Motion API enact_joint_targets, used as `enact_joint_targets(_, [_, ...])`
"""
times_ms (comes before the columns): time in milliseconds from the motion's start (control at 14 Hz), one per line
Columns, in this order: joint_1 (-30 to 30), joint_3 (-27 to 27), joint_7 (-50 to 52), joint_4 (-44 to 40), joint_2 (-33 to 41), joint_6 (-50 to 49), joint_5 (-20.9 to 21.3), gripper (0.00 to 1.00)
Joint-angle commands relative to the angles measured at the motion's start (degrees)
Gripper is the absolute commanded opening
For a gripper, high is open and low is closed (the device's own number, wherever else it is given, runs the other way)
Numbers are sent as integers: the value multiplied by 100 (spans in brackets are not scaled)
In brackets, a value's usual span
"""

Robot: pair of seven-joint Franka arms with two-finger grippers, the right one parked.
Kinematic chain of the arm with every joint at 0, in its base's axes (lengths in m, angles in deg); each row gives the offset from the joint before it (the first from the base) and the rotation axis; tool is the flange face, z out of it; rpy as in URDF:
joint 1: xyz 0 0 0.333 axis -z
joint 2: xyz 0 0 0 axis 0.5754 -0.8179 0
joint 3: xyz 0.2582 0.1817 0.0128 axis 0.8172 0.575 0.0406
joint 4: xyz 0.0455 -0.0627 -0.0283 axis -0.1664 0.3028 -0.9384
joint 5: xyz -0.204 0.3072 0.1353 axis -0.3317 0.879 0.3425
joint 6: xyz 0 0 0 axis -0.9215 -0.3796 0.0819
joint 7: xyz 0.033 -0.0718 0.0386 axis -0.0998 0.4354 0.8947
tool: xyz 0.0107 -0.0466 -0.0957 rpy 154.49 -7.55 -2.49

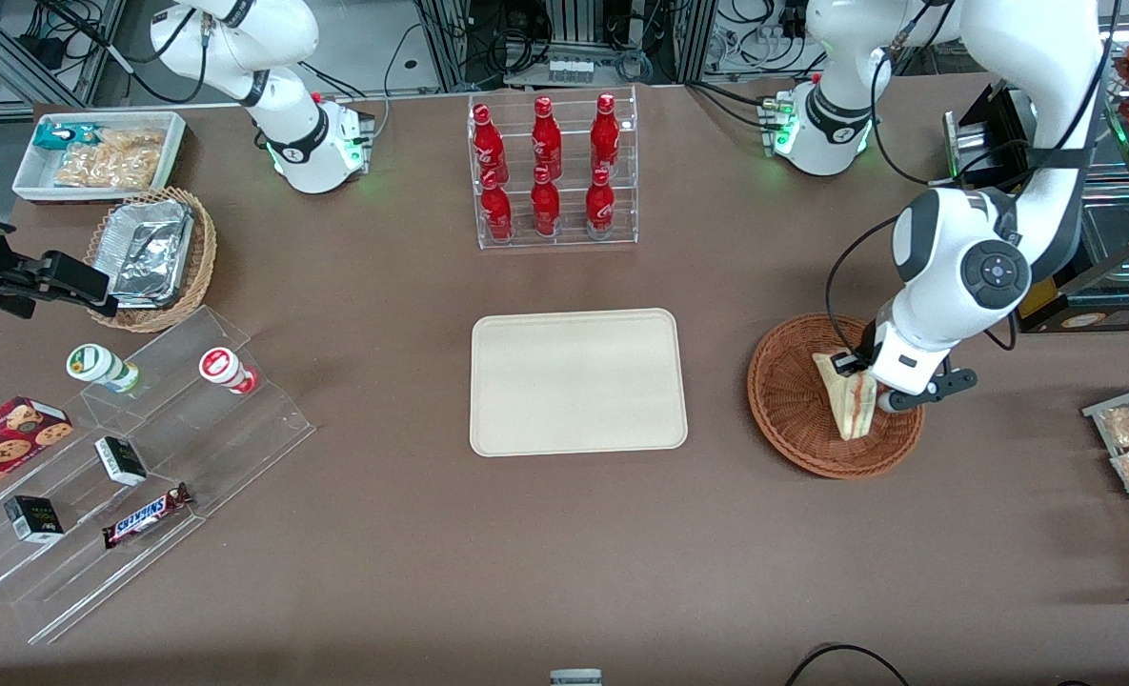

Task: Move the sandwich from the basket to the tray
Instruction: 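Close the left gripper on the sandwich and lift it from the basket, then carry the sandwich over the cream tray and lower it onto the tray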

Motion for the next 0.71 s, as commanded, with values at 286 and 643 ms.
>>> enact_joint_targets(286, [1512,-7,442,-1843,-1021,-1158,142,0])
enact_joint_targets(643, [2628,2,1980,-3337,-2216,-1465,221,0])
